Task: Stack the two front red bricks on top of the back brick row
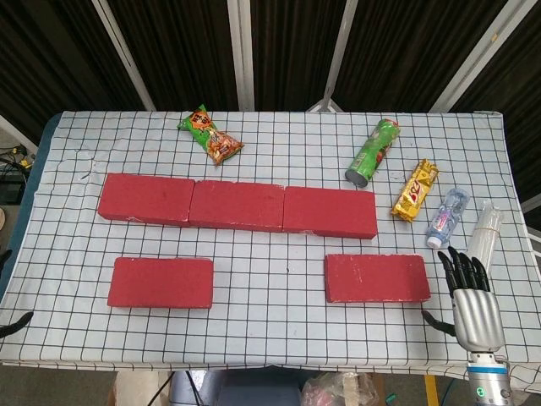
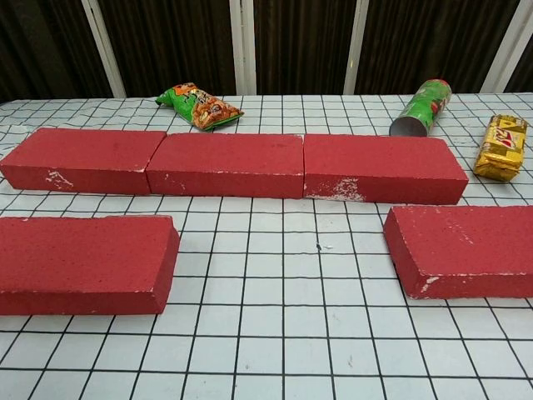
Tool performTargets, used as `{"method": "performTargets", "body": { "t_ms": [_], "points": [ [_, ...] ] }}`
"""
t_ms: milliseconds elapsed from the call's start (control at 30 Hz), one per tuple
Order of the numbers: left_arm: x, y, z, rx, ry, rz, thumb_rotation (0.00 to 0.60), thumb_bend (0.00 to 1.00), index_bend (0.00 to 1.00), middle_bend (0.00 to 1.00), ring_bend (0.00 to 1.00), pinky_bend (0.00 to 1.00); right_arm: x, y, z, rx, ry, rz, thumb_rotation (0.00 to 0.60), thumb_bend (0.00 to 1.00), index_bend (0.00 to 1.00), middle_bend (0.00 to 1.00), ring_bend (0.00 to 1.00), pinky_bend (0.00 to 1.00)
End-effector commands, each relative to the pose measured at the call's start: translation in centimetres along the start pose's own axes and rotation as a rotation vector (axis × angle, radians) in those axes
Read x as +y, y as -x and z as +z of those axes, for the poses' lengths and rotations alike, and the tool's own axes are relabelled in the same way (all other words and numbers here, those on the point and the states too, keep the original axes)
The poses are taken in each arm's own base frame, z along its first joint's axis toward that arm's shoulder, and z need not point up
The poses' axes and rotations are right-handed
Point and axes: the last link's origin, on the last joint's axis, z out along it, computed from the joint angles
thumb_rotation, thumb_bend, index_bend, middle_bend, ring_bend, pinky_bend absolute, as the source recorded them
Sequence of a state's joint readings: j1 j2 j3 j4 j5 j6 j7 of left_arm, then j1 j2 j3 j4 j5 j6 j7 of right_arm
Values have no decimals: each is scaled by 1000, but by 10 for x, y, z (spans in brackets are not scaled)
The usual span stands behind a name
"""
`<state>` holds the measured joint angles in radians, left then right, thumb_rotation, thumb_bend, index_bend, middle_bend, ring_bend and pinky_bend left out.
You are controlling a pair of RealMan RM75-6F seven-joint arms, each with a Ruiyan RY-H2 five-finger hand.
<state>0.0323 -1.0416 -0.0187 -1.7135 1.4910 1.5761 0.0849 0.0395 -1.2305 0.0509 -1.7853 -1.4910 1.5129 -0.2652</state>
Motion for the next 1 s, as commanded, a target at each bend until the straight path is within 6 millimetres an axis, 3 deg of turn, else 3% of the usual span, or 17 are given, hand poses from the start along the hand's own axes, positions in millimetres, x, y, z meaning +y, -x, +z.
{"method": "performTargets", "body": {
  "t_ms": [33, 700, 1000],
  "points": [
    [0, 0, 1, -2, -1, 1, 600, 0, 85, 0, 0, 0, 0, 1, 0, -3, 3, -4, 600, 133, 59, 0, 0, 0],
    [5, 0, -4, -1, 22, -4, 600, 0, 80, 0, 0, 0, -4, 1, -5, -183, -40, 35, 600, 133, 26, 0, 0, 0],
    [4, 2, -1, -17, 11, 2, 600, 0, 78, 0, 0, 0, -30, -24, 30, -317, -52, -8, 600, 133, 22, 0, 0, 0]
  ]
}}
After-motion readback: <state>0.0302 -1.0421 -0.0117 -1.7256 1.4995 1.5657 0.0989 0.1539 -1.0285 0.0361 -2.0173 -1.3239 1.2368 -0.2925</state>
